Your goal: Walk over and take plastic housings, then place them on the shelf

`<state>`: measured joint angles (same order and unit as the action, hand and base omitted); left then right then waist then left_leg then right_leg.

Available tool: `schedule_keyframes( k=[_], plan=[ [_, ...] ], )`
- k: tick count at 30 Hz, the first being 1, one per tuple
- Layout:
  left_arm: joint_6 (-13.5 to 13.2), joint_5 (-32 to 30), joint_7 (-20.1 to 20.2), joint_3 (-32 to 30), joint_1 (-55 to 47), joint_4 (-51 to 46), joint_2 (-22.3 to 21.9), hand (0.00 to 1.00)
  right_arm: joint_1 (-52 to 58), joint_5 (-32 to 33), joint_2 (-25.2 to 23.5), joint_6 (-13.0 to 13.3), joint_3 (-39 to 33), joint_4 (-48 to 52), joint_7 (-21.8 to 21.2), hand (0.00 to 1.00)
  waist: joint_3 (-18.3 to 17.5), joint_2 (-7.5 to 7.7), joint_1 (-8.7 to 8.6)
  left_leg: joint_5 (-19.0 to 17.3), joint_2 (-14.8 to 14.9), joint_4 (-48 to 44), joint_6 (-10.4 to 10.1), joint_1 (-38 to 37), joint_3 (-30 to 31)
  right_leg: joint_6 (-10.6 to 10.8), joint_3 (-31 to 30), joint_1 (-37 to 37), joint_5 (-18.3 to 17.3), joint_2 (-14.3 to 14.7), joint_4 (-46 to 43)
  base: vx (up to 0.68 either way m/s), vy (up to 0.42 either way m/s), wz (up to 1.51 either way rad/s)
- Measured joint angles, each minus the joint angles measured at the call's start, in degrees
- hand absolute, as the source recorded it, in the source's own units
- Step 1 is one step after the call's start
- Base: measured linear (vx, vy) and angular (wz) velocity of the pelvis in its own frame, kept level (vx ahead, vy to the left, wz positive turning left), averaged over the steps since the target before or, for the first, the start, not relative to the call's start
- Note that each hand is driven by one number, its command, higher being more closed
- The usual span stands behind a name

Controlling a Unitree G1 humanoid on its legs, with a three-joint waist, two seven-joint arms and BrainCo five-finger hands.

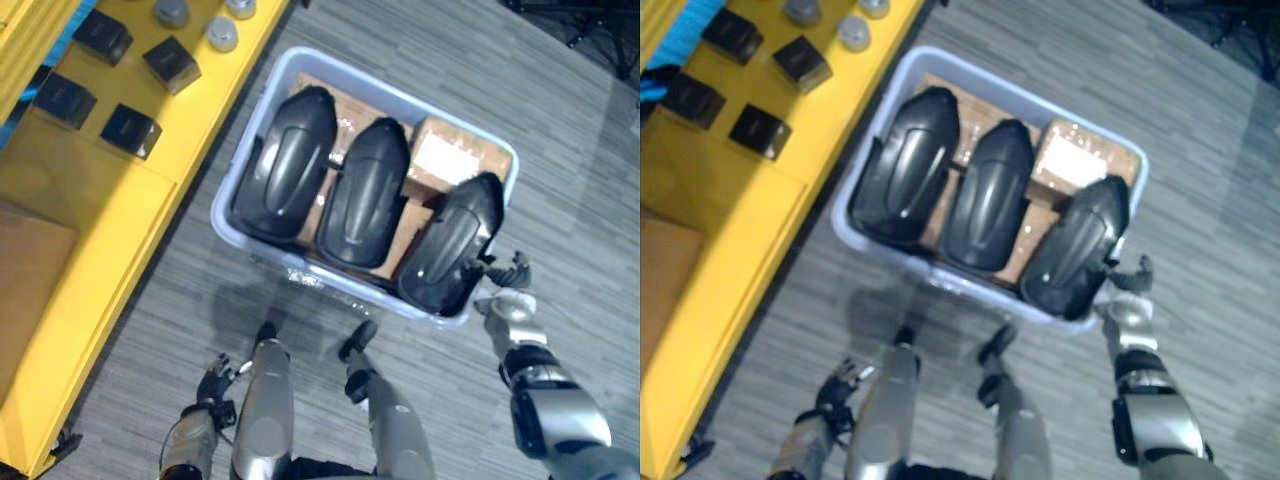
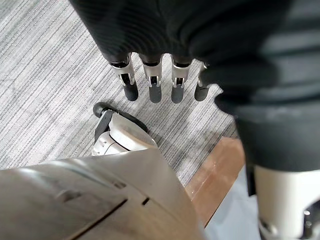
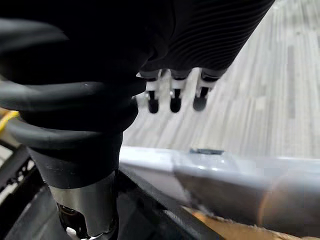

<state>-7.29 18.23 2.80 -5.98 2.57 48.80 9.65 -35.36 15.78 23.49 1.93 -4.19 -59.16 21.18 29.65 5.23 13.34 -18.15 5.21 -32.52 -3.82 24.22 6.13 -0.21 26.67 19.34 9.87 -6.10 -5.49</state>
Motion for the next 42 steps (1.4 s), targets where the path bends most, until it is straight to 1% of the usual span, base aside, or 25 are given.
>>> schedule_keyframes(
  k=[1,2,4,7,8,12,14,18,24,30,33,36,38,41,42],
  plan=[
    [-0.1,0.2,0.0,0.0,0.2,0.0,0.0,0.00,-0.1,-0.4,0.0,-0.1,0.0,0.0,0.0,0.00,0.0,0.01,0.04,0.1,0.0,0.0,-0.1,0.3,0.0,0.0,0.0,0.6,0.0,-0.1,-0.2,0.00,0.000,0.00],
    [-0.1,1.7,0.1,0.0,0.6,-0.1,-0.1,0.00,-0.4,-0.9,0.0,-0.1,0.2,-0.3,0.0,0.00,0.0,0.01,0.05,0.2,-0.1,-0.3,-0.3,1.3,0.2,-0.1,0.0,1.7,0.0,-0.1,-0.8,0.00,0.000,0.00],
    [-0.2,2.0,0.1,0.0,1.0,-0.2,-0.1,0.00,-0.9,-1.0,0.1,-0.4,1.6,-0.5,0.1,0.00,0.0,0.00,0.05,0.3,0.0,-1.2,-0.4,2.5,0.6,-0.5,0.0,3.1,-0.5,-0.2,-2.3,0.00,0.000,0.00],
    [-0.2,2.1,0.1,-0.1,1.6,-0.5,-0.7,0.00,-1.5,-2.3,0.3,-0.6,1.6,-0.5,1.6,0.00,0.0,-0.07,0.10,0.3,-0.1,-2.1,-0.4,3.6,1.1,-0.7,0.0,4.9,-2.3,-1.0,-5.8,0.00,-0.002,0.08],
    [-0.2,2.1,0.1,-0.1,1.7,-0.6,-0.8,0.00,-1.5,-2.4,0.4,-0.6,1.6,-0.4,1.9,1.00,0.0,-0.07,0.18,0.3,-0.1,-2.2,-0.4,4.0,1.2,-0.6,0.1,5.5,-2.7,-1.2,-6.6,-0.03,-0.012,0.07],
    [-0.2,2.2,0.0,-0.5,2.1,-0.7,-1.2,0.00,-1.9,-2.8,0.5,-0.6,1.6,1.3,2.3,1.00,0.1,-0.13,0.17,0.3,-0.2,-2.6,-0.5,5.3,1.3,-0.9,0.0,8.0,-4.3,-2.2,-10.0,-0.05,-0.025,0.03],
    [-0.3,3.3,0.1,-0.7,2.2,-1.2,-1.3,0.00,-2.1,-3.2,0.6,-0.6,1.9,2.2,2.4,1.00,0.2,-0.38,0.14,0.3,-0.2,-3.3,-0.6,6.1,1.4,-1.2,0.1,9.1,-5.1,-2.5,-11.5,-0.07,-0.030,0.03],
    [-0.5,4.4,0.2,-2.8,2.7,-2.6,-3.0,0.00,-2.1,-4.8,2.8,-1.0,1.9,3.0,2.7,1.00,0.4,-0.63,0.17,0.5,-0.2,-4.2,-0.9,8.2,1.6,-1.6,0.0,11.5,-5.7,-2.9,-13.5,-0.07,-0.027,0.01],
    [-1.7,4.4,0.2,-2.8,2.7,-2.8,-3.4,0.00,-1.5,-5.9,3.2,-2.2,2.1,4.1,2.7,1.00,0.6,-1.03,0.13,0.6,0.2,-4.3,-1.8,7.8,2.4,-2.2,0.2,11.9,-7.0,-2.9,-15.5,-0.02,-0.041,0.02],
    [-2.6,4.4,0.6,-2.4,2.7,-2.7,-3.4,0.00,-0.9,-7.6,3.2,-2.2,2.2,4.1,2.7,1.00,0.9,-1.49,0.15,0.5,0.4,-5.3,-2.0,7.5,2.8,-2.6,0.3,11.8,-7.7,-2.9,-17.3,0.00,-0.012,0.01],
    [-2.6,4.3,0.7,-2.1,2.5,-2.6,-3.4,0.00,-0.8,-8.7,3.1,-2.6,2.4,3.6,2.6,1.00,1.0,-1.67,0.30,0.5,0.5,-5.1,-2.0,6.1,2.8,-2.6,0.3,10.4,-7.7,-2.9,-17.1,0.00,0.000,0.00],
    [-2.6,4.3,0.7,-1.5,2.1,-2.6,-3.3,0.00,0.3,-9.9,3.1,-3.0,4.1,3.6,2.7,1.00,1.0,-1.88,0.38,0.5,0.5,-4.5,-2.0,4.1,2.7,-2.5,0.3,8.5,-7.7,-2.8,-16.6,0.00,0.002,0.01],
    [-2.7,4.3,0.7,-0.6,1.6,-2.6,-3.0,0.00,1.5,-10.2,3.0,-3.0,4.8,3.6,2.6,1.00,0.9,-1.99,0.44,0.7,0.3,-3.2,-2.1,2.5,2.5,-2.2,0.3,6.9,-7.4,-2.7,-15.3,0.00,0.000,0.00],
    [-2.8,4.2,0.6,0.7,0.5,-3.0,-1.8,0.00,2.4,-13.7,3.0,-3.1,4.8,4.4,3.1,1.00,0.9,-2.03,0.19,1.7,0.2,-0.3,-1.9,-0.6,2.0,-1.4,0.3,3.9,-6.4,-2.4,-12.2,0.00,0.000,0.00],
    [-3.0,4.3,0.6,0.8,-0.3,-3.7,-1.4,0.00,3.0,-14.8,3.0,-3.1,4.7,5.6,4.0,1.00,0.9,-2.03,0.12,2.1,0.1,1.1,-1.8,-2.1,1.7,-1.2,0.2,2.5,-5.8,-2.2,-10.7,0.00,0.000,0.00]
  ],
)
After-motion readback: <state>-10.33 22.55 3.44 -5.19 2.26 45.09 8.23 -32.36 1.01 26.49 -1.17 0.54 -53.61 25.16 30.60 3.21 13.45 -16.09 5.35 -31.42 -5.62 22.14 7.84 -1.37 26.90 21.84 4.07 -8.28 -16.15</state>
